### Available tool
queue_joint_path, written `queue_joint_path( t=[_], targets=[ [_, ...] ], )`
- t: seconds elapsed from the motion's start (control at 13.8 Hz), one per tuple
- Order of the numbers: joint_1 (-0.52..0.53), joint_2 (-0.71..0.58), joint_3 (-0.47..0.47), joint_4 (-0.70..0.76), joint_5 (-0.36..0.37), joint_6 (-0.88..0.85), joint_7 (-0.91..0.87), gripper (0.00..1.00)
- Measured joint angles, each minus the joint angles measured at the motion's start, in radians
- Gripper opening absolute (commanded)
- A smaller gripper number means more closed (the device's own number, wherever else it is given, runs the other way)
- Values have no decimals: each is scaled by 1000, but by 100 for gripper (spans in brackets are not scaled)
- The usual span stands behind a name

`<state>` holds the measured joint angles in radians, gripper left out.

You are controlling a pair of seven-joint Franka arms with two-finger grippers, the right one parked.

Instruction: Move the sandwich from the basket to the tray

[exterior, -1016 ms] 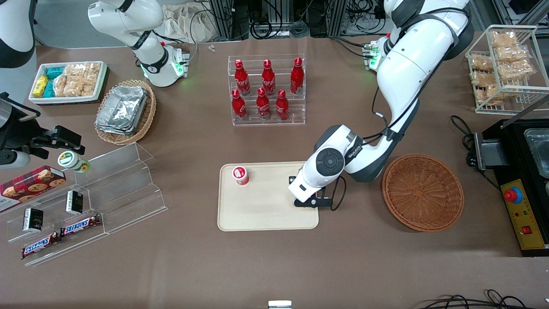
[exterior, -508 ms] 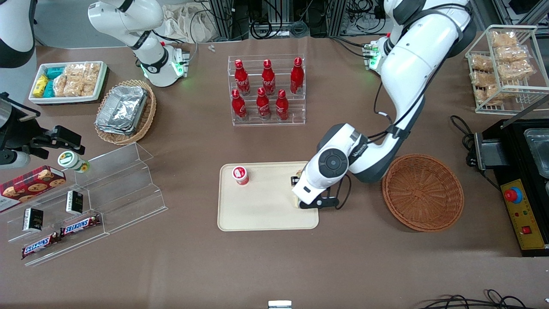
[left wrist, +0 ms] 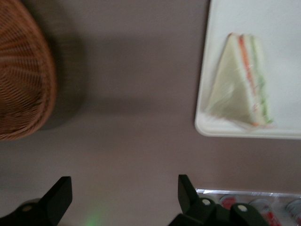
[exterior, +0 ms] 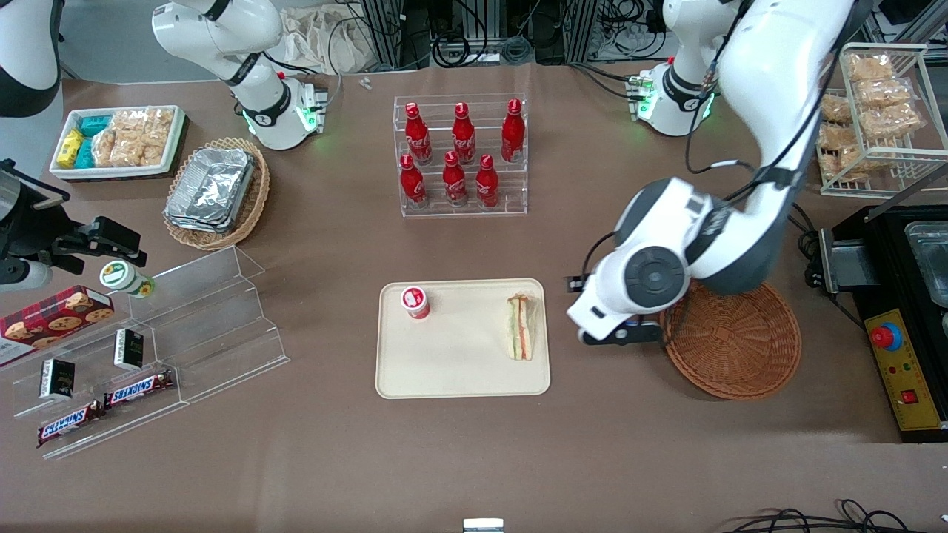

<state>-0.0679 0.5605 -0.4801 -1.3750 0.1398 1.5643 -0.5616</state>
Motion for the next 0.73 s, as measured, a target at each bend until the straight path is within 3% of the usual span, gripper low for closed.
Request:
queue_joint_path(
  t=[0.44, 0.73],
  targets=[
    [189, -168, 8, 2, 1, -125, 250, 100],
    [281, -242, 13, 1, 35, -140, 288, 100]
  ],
)
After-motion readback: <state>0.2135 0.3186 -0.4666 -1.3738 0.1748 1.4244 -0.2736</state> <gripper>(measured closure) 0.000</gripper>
